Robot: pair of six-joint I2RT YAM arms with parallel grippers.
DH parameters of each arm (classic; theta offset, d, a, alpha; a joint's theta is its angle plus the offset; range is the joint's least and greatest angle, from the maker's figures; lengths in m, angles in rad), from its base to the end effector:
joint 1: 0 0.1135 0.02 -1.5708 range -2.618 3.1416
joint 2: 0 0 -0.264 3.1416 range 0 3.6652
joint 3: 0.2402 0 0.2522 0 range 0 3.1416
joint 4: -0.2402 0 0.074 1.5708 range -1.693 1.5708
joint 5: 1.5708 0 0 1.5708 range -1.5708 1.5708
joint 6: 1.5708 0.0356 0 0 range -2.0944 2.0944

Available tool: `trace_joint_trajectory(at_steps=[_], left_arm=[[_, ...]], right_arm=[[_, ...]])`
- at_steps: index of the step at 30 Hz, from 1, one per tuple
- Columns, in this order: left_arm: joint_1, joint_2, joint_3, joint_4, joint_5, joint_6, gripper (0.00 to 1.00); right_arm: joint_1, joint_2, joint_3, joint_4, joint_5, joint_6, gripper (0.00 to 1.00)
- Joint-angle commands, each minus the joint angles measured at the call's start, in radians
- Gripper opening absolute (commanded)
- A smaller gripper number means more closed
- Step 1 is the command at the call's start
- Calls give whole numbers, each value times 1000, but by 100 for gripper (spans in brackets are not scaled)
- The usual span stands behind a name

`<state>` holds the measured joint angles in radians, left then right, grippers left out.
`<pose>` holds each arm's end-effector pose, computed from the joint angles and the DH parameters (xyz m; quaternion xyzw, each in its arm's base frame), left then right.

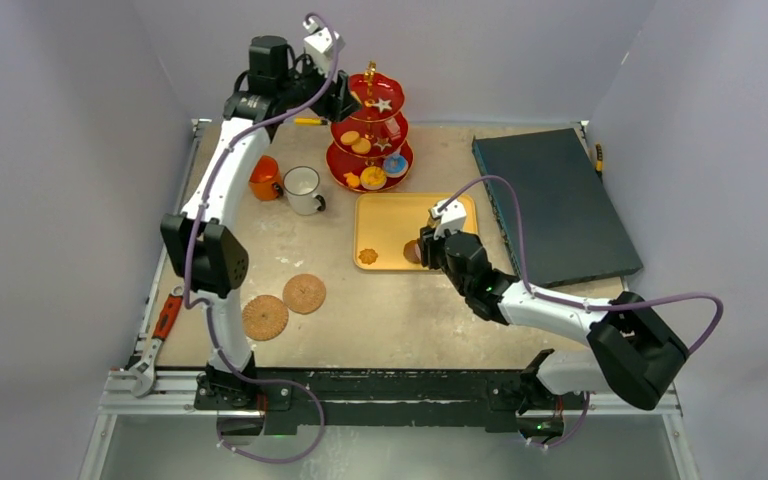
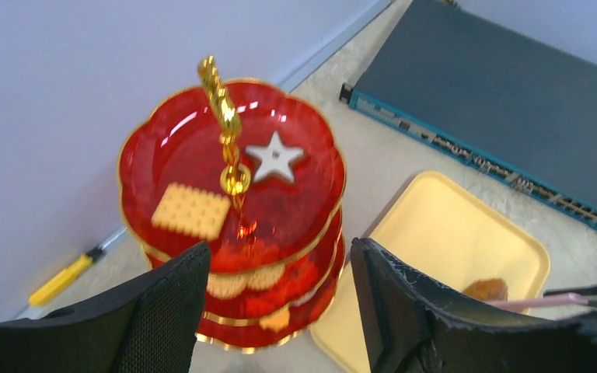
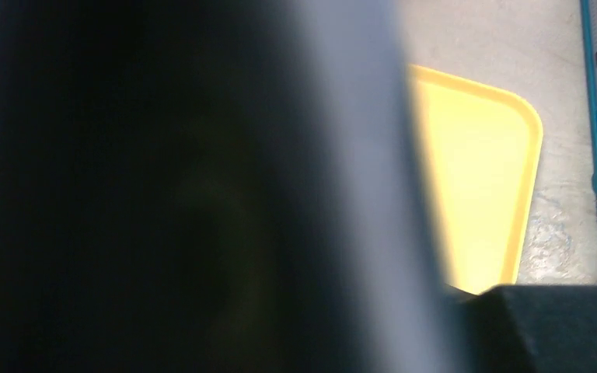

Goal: Serve the afternoon tea

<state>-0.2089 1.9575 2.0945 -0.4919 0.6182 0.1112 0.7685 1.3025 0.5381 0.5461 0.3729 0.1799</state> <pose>0.4366 -0.1136 0.4151 0.2962 0.7442 -0.2760 0.5313 0.2053 0.1804 0.2186 -0.1113 0.7671 0.1522 0.6132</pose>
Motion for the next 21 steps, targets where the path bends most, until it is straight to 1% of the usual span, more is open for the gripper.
trace_joint_trajectory(at_steps=[1,4,7,11,14,16,18,21], left_arm=[[-28,77,105,182,30,-65,63],[-43,124,127,280,4,-96,59],[-75,169,167,282,-59,-69,56],[-109,167,140,302,-177,-11,49],[-137,153,111,320,-300,36,37],[-155,143,91,346,-394,51,24],[-169,141,90,357,-467,50,14],[-190,153,113,352,-550,45,4]], right_arm=[[3,-3,18,31,22,7,38],[3,-13,27,32,26,9,34],[3,-25,34,30,25,12,33],[3,-37,40,31,26,17,33],[3,-40,41,39,27,24,32],[3,-35,41,50,25,25,31],[3,-33,39,61,25,28,31],[3,-37,35,78,24,31,30]])
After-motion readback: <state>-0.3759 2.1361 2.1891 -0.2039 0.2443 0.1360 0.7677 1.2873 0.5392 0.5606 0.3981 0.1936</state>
